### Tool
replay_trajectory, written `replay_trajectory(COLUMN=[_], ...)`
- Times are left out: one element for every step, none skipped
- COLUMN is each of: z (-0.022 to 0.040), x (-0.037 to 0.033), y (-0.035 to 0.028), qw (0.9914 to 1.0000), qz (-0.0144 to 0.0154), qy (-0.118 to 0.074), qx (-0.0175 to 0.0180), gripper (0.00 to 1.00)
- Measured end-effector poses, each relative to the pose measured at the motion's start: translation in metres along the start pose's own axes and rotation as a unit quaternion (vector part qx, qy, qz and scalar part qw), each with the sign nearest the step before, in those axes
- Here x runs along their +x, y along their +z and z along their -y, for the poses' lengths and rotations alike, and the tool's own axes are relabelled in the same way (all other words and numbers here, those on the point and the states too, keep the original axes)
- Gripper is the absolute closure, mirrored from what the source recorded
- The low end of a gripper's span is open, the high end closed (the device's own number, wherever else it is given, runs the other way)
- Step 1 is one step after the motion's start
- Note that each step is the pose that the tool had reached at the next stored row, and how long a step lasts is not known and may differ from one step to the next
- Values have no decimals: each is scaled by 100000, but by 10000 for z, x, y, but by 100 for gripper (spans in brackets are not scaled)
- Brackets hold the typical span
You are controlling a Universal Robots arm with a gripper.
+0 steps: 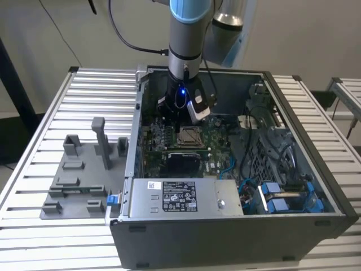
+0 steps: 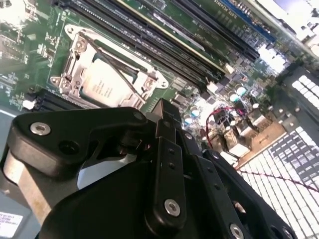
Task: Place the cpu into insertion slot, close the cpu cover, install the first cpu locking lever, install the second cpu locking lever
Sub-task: 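Install the second cpu locking lever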
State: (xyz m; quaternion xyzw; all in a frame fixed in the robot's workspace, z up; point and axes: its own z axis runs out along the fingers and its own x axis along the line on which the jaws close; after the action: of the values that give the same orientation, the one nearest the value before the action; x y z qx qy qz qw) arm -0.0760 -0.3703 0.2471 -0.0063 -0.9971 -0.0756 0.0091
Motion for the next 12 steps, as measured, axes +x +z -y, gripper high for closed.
replay_trajectory(z=[-3,-4,-3,0,7,17,22,29,32,33,33,29], x=[1,1,0,-2,-7,-16,-30,-52,-69,-80,-84,-83], y=[-24,-42,-59,-72,-80,-83,-85,-87,-94,-109,-130,-160], qw=[100000,100000,100000,100000,100000,100000,100000,100000,100000,100000,100000,100000], qz=[0,0,2,2,7,7,4,3,-2,-6,0,4], qy=[3,7,2,3,0,-1,0,0,8,5,2,4], qx=[0,3,1,-2,-14,-10,-2,0,7,9,0,-4], gripper=[89,89,89,89,89,89,89,89,89,89,89,89])
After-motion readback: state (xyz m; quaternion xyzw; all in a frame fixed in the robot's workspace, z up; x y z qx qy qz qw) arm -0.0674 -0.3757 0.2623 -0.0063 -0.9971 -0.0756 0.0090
